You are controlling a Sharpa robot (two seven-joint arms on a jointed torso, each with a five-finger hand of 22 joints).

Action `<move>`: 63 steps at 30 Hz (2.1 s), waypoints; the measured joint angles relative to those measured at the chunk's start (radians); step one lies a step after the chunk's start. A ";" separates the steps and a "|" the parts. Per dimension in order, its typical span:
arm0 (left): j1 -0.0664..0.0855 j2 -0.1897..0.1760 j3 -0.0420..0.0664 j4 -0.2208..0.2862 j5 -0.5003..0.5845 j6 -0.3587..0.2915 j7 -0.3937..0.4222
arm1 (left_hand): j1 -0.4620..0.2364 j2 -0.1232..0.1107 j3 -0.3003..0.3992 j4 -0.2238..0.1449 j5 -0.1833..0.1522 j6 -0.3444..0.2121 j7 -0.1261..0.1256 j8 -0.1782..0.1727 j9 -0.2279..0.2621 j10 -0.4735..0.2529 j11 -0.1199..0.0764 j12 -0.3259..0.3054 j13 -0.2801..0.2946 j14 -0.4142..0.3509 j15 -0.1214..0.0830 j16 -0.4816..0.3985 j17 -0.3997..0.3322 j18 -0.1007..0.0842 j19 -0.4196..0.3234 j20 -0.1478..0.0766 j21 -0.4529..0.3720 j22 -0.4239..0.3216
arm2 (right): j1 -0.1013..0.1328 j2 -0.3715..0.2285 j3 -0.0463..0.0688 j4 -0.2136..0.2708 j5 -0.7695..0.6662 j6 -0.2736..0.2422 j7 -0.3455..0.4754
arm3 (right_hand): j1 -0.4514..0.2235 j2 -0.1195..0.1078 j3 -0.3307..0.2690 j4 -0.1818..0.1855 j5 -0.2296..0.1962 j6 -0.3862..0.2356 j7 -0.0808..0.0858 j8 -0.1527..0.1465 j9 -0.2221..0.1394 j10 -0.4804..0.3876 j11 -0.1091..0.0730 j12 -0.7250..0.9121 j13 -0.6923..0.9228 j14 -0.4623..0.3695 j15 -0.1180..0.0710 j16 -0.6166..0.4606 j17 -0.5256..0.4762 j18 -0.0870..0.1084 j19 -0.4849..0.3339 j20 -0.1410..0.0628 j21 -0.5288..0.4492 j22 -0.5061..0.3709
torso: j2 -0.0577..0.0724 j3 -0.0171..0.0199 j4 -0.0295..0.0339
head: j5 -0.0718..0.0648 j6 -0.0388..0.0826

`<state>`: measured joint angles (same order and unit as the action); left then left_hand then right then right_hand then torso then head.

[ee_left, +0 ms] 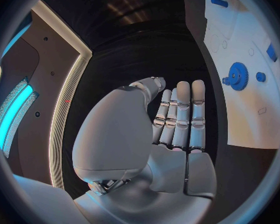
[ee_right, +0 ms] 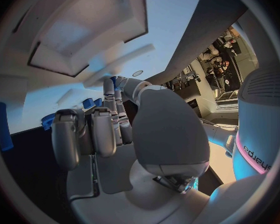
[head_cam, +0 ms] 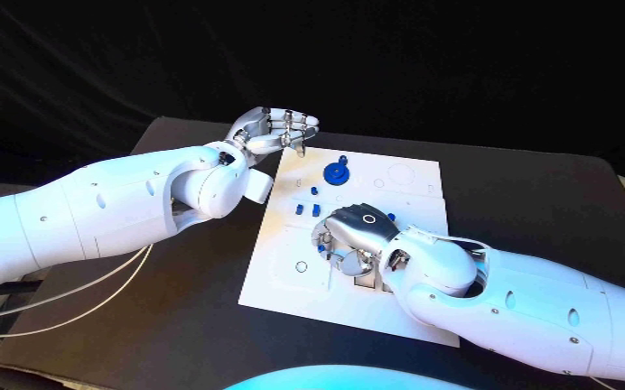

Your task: Assemble the parts on the task board

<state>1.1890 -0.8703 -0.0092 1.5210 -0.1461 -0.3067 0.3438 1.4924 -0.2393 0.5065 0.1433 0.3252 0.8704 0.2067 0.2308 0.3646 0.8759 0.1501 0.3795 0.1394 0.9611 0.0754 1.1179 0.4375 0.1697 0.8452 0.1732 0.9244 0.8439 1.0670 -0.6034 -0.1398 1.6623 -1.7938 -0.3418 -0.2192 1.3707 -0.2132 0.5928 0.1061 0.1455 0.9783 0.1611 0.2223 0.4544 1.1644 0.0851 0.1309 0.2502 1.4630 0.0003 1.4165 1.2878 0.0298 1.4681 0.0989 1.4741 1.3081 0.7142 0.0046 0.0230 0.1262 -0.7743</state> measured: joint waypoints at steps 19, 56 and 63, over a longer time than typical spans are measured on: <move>0.000 -0.008 0.000 0.001 0.000 0.000 -0.004 | 0.000 0.000 0.000 0.000 0.000 0.000 0.000 0.000 0.000 -0.003 0.003 0.000 0.000 0.000 0.000 0.000 -0.002 0.000 0.000 0.000 0.000 0.000 | 0.011 -0.119 0.007 0.110 -0.012 -0.070 -0.009 | -0.035 -0.035 -0.014 0.014 0.000 -0.030 0.002 -0.023 -0.011 -0.061 0.017 -0.016 -0.014 0.004 0.011 -0.020 -0.032 0.000 0.000 0.014 -0.073 0.000 | 0.000 0.0007 -0.0005 | -0.005 0.010; 0.000 -0.014 -0.003 0.000 0.000 0.001 -0.005 | 0.000 0.000 0.000 0.000 0.000 0.000 0.000 0.000 0.000 -0.004 0.004 0.004 -0.001 0.000 0.000 0.000 -0.002 0.000 -0.004 -0.004 0.000 0.001 | 0.123 -0.305 0.020 0.098 0.032 0.092 -0.017 | 0.007 -0.005 -0.157 0.072 -0.012 -0.043 -0.018 -0.053 -0.028 -0.110 0.007 0.019 -0.051 0.004 0.010 -0.037 -0.051 0.016 -0.004 0.018 -0.124 -0.001 | 0.000 -0.0005 0.0022 | -0.046 0.034; 0.000 -0.016 -0.003 0.001 0.000 0.001 -0.006 | 0.000 0.000 0.000 0.000 0.000 0.000 0.000 0.000 0.000 -0.004 0.004 0.004 -0.001 0.000 0.000 0.000 -0.004 0.000 -0.004 -0.004 0.000 0.000 | 0.118 -0.283 0.019 0.080 0.033 0.093 -0.017 | 0.010 -0.002 -0.135 0.085 -0.012 -0.036 -0.017 -0.053 -0.029 -0.084 0.002 0.027 -0.056 0.004 0.010 -0.035 -0.051 0.016 -0.004 0.018 -0.106 -0.001 | 0.001 -0.0005 0.0016 | -0.044 0.034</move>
<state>1.1888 -0.8861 -0.0120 1.5222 -0.1457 -0.3053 0.3380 1.4924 -0.2393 0.5065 0.1433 0.3252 0.8704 0.2067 0.2308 0.3650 0.8722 0.1538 0.3832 0.1386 0.9611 0.0754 1.1179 0.4337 0.1696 0.8415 0.1696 0.9244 0.8443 1.1845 -0.8861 -0.1209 1.7419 -1.7609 -0.2487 -0.2362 1.3810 -0.2148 0.4582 0.1914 0.1338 0.9423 0.1440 0.1698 0.4258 1.0800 0.0871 0.1578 0.1941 1.4666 0.0107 1.3816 1.2372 0.0455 1.4643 0.1166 1.3680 1.3073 0.7151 0.0041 0.0246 0.0817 -0.7407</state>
